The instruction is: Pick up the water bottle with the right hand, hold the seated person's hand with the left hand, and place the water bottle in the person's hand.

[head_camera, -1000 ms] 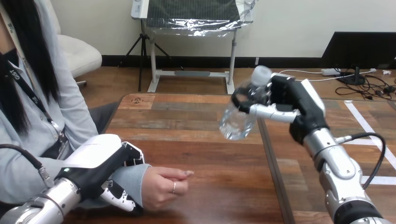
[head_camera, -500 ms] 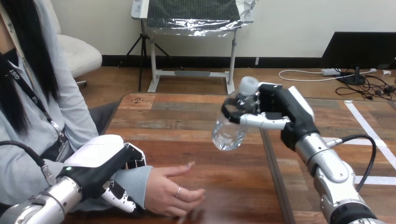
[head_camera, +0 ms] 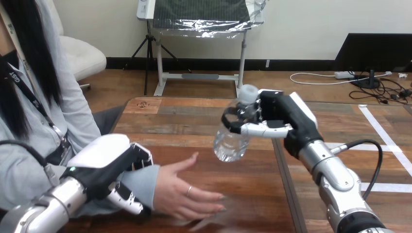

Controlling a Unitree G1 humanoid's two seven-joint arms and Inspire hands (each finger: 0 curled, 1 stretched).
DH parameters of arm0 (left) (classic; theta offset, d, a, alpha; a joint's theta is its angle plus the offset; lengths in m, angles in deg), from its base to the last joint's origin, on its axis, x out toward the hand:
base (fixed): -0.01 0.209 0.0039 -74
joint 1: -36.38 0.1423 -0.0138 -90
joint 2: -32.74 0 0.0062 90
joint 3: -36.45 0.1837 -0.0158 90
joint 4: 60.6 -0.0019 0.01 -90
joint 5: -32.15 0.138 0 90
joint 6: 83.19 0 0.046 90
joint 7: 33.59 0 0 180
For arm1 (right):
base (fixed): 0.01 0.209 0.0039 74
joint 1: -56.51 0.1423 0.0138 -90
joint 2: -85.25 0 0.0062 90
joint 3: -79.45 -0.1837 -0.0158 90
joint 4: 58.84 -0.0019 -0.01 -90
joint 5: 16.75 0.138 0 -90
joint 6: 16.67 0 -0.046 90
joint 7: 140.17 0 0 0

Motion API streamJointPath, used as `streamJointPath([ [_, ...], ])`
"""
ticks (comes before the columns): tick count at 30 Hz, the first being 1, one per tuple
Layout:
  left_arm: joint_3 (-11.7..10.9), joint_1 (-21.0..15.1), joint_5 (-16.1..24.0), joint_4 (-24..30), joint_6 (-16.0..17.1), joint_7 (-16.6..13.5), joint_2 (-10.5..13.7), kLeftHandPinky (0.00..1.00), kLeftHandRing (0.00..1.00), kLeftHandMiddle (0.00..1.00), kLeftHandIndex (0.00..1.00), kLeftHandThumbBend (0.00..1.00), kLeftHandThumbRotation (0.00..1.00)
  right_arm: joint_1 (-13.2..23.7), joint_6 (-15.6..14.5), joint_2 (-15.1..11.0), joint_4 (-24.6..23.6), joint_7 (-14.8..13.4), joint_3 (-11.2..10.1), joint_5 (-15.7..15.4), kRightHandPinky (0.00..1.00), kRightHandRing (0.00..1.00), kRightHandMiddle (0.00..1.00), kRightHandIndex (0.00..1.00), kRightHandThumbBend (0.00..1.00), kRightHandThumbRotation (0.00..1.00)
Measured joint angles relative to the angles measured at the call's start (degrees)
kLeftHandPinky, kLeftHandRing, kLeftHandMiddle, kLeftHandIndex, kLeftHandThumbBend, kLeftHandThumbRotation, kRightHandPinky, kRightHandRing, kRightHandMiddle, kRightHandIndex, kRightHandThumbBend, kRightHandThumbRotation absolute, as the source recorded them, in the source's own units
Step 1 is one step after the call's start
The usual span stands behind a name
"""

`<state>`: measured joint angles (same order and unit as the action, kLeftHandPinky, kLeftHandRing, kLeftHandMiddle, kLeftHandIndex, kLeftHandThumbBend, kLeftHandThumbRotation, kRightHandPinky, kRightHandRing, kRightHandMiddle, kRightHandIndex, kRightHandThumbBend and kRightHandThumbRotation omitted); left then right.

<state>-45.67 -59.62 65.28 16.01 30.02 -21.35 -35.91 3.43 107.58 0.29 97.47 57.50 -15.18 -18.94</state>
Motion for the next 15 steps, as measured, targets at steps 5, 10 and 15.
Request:
streamJointPath([
  [5,0.1,-1.3,0.0,0.0,0.0,0.1,-0.2,0.32,0.36,0.42,0.42,0.94,0.00,0.0,0.0,0.4,0.0,-0.1,0.4,-0.5,0.30,0.34,0.41,0.46,0.82,0.00],
  [10,0.3,-2.7,0.0,-0.2,0.0,0.1,-0.5,0.31,0.36,0.41,0.42,0.94,0.00,0.0,0.0,0.8,0.0,-0.2,0.7,-0.7,0.30,0.34,0.41,0.46,0.82,0.00],
  [15,0.5,-4.3,0.0,-0.3,0.1,0.1,-0.9,0.31,0.35,0.41,0.41,0.94,0.00,-0.2,0.1,1.2,0.0,-0.6,1.2,-1.1,0.30,0.35,0.41,0.47,0.81,0.00],
])
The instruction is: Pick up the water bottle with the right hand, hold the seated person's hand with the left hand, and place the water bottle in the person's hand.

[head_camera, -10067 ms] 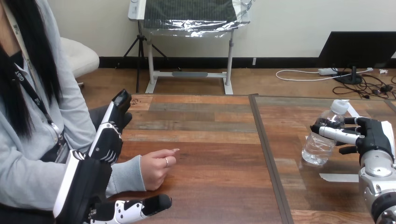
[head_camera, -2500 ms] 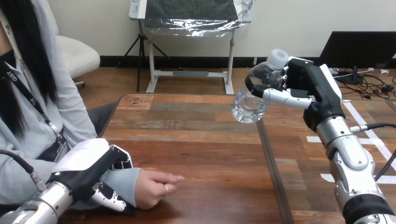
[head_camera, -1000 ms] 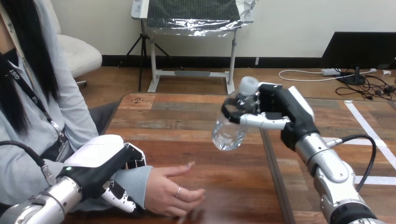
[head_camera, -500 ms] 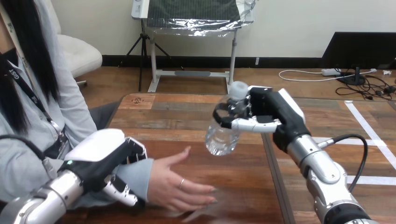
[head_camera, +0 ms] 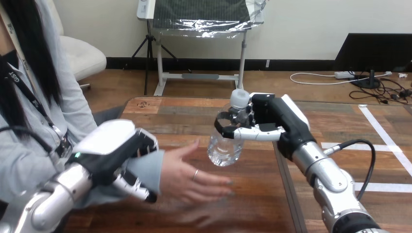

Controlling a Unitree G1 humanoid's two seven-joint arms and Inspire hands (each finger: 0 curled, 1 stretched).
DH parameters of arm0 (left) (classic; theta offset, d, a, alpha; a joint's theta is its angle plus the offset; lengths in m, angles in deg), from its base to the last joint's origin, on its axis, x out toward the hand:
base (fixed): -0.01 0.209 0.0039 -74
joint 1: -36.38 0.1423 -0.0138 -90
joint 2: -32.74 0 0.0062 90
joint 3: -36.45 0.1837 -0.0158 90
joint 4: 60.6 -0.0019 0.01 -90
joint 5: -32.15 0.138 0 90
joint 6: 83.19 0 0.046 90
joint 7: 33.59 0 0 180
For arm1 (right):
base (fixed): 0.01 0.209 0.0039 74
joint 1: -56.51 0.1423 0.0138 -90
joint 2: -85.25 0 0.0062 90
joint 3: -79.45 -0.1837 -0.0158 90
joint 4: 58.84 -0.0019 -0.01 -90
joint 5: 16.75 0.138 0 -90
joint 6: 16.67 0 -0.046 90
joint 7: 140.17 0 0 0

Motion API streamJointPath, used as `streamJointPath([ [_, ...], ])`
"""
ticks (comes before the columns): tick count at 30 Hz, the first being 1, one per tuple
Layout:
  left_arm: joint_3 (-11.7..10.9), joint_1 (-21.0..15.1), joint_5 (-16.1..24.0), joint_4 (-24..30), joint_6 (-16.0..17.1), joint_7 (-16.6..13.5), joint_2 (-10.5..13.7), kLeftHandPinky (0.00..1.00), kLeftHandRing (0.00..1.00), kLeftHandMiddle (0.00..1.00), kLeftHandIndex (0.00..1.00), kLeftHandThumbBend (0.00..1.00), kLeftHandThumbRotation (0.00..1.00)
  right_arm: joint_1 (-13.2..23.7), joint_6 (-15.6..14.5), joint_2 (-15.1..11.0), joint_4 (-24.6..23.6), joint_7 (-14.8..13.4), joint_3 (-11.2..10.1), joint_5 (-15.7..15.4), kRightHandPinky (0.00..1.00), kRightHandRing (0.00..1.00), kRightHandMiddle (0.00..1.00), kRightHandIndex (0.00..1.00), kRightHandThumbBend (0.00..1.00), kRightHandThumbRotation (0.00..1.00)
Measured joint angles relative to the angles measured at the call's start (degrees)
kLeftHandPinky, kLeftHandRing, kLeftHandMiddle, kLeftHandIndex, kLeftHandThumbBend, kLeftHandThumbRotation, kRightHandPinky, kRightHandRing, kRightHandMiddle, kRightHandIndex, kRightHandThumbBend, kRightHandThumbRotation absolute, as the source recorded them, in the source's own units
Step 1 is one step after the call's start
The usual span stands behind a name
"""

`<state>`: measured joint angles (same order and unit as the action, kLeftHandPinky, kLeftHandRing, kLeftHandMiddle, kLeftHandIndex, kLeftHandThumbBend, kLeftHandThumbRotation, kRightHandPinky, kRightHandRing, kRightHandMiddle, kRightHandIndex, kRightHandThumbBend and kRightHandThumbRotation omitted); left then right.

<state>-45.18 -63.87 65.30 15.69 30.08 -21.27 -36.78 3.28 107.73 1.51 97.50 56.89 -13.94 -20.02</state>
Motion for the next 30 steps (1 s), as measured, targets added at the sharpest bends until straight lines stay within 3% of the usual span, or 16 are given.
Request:
streamJointPath([
  [16,1.0,-4.5,0.2,-1.8,1.4,-0.7,-1.8,0.30,0.34,0.40,0.41,0.95,0.00,-3.2,1.6,2.1,-0.6,-1.3,2.8,-2.0,0.30,0.35,0.41,0.47,0.81,0.00],
  [30,2.2,-5.4,0.4,-2.1,1.4,-0.7,-1.9,0.29,0.34,0.40,0.40,0.95,0.00,-8.2,1.6,3.5,-4.7,-2.0,3.7,-2.1,0.26,0.31,0.38,0.46,0.81,0.00],
])
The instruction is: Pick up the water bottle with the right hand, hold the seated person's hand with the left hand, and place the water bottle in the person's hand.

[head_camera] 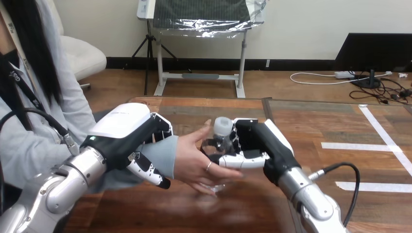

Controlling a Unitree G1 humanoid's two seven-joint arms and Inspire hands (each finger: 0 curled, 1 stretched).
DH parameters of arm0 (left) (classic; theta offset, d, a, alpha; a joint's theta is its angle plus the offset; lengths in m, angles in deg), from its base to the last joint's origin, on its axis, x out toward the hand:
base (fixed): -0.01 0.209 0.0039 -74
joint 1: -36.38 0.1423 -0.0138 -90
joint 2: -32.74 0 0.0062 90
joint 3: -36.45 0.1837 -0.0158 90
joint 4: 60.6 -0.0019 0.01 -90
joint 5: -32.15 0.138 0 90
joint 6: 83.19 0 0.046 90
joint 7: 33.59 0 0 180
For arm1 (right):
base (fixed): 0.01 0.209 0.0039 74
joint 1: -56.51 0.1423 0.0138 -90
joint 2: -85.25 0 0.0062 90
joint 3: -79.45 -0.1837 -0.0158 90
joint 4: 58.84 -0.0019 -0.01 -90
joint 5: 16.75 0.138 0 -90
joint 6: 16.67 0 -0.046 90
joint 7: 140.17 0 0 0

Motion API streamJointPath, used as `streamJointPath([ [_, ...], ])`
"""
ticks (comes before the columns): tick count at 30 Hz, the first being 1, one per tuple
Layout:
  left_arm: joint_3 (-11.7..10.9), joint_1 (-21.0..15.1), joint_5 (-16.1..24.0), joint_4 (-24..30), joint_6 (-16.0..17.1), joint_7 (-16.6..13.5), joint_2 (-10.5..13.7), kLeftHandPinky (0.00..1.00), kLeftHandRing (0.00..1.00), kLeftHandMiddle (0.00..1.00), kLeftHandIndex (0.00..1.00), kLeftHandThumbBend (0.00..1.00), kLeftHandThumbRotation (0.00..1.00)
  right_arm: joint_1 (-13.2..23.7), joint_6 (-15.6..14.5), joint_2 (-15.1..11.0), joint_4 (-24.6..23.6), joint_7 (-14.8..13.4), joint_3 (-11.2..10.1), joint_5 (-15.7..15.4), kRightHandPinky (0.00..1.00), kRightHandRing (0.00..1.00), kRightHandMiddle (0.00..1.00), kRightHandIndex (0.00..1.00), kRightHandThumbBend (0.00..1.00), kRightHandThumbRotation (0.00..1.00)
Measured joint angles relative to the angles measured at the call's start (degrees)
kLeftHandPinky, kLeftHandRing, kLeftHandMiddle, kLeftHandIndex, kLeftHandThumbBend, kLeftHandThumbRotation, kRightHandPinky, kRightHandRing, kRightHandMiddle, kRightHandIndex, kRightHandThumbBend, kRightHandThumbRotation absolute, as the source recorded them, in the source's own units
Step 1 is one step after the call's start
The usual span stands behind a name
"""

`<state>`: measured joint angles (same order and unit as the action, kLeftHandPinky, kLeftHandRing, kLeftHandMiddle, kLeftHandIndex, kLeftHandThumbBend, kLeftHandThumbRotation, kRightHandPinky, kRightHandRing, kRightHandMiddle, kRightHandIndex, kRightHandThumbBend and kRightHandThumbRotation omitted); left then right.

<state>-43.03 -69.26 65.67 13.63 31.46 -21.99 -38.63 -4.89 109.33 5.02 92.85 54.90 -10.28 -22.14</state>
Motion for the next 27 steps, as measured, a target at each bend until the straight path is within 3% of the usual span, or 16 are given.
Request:
streamJointPath([
  [27,0.4,-0.2,0.0,0.0,0.0,0.0,-1.1,0.30,0.35,0.41,0.42,0.95,0.00,-6.2,-2.2,1.4,-10.8,-0.9,1.6,0.2,0.26,0.31,0.39,0.46,0.79,0.00],
])
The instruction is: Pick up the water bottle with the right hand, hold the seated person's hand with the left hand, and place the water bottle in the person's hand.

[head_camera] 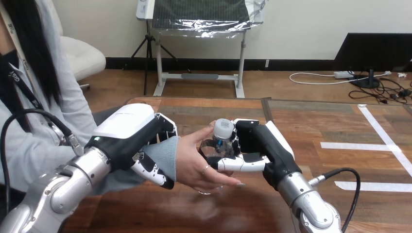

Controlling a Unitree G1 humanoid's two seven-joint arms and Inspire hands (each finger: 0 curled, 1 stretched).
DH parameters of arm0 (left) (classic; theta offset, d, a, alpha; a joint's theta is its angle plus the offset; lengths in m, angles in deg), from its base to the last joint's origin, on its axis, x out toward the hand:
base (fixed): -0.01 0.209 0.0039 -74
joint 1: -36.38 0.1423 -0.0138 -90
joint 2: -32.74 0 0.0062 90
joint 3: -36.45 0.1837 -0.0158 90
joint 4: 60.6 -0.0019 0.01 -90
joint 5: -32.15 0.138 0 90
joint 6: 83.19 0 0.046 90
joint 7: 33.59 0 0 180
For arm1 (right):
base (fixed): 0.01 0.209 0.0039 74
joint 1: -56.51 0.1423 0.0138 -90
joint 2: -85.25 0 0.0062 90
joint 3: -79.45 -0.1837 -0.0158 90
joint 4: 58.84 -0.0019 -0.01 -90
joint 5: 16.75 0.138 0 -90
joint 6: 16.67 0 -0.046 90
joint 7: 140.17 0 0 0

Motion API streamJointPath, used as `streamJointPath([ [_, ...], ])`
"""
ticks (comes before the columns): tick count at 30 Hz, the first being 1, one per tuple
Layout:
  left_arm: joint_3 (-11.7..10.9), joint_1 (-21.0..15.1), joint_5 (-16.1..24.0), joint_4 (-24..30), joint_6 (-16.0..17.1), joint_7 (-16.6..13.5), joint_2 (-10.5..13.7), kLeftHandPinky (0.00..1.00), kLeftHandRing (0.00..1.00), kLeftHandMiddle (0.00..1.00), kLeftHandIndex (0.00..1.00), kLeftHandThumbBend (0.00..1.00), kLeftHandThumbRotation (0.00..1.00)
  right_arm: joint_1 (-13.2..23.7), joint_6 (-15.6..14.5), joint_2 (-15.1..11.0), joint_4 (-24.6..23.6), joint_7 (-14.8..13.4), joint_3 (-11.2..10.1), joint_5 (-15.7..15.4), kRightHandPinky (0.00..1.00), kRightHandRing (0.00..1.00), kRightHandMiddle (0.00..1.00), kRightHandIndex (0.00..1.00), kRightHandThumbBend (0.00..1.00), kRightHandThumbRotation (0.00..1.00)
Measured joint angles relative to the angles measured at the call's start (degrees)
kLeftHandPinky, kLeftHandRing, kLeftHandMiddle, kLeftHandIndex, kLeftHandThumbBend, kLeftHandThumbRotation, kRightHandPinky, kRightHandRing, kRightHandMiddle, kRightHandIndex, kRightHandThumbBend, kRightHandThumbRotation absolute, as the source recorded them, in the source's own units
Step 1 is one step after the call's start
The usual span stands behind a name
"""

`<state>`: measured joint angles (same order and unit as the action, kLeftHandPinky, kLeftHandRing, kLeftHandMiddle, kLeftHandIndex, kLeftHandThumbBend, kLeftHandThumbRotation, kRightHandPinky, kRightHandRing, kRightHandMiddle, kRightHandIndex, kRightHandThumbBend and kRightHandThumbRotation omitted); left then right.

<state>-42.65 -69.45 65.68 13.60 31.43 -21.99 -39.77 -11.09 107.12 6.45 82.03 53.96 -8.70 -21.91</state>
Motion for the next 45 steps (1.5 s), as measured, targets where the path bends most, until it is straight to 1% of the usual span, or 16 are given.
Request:
streamJointPath([
  [13,0.0,-0.1,0.3,0.0,0.0,-0.2,-0.3,0.30,0.36,0.41,0.42,0.97,0.00,-0.3,-2.3,0.1,-2.4,-0.2,0.1,0.3,0.27,0.32,0.40,0.46,0.79,0.00],
  [29,0.0,-0.1,0.4,0.0,0.0,-0.7,-0.7,0.32,0.37,0.42,0.44,0.97,0.00,-0.3,-2.7,0.1,-3.1,-1.1,0.1,0.3,0.28,0.34,0.41,0.47,0.79,0.00],
  [35,0.0,-0.1,0.4,0.0,0.0,-0.7,-0.7,0.34,0.39,0.44,0.46,0.98,0.00,-0.3,-2.7,0.1,-3.1,-2.0,0.3,-0.3,0.31,0.36,0.44,0.50,0.80,0.00],
  [38,0.0,-0.1,0.5,0.0,-0.1,-0.7,-0.7,0.35,0.40,0.45,0.47,0.99,0.01,-0.3,-2.7,0.1,-3.1,-2.8,0.5,-0.8,0.32,0.38,0.47,0.53,0.81,0.00],
  [39,0.0,-0.1,0.6,0.0,-0.1,-0.7,-0.7,0.37,0.41,0.46,0.49,0.99,0.03,-0.3,-2.7,0.1,-3.1,-3.0,0.5,-1.0,0.34,0.41,0.50,0.56,0.82,0.00],
  [44,0.0,-0.1,0.6,0.0,-0.7,-0.7,-0.7,0.41,0.46,0.51,0.53,1.00,0.09,-0.3,-2.9,0.0,-3.2,-3.9,0.8,-2.1,0.39,0.46,0.55,0.62,0.83,0.00],
  [45,0.0,-0.1,0.6,0.1,-0.8,-0.7,-0.8,0.43,0.47,0.52,0.55,1.00,0.10,-0.3,-3.2,-0.1,-3.3,-4.0,0.9,-2.2,0.40,0.48,0.57,0.63,0.83,0.02],
])
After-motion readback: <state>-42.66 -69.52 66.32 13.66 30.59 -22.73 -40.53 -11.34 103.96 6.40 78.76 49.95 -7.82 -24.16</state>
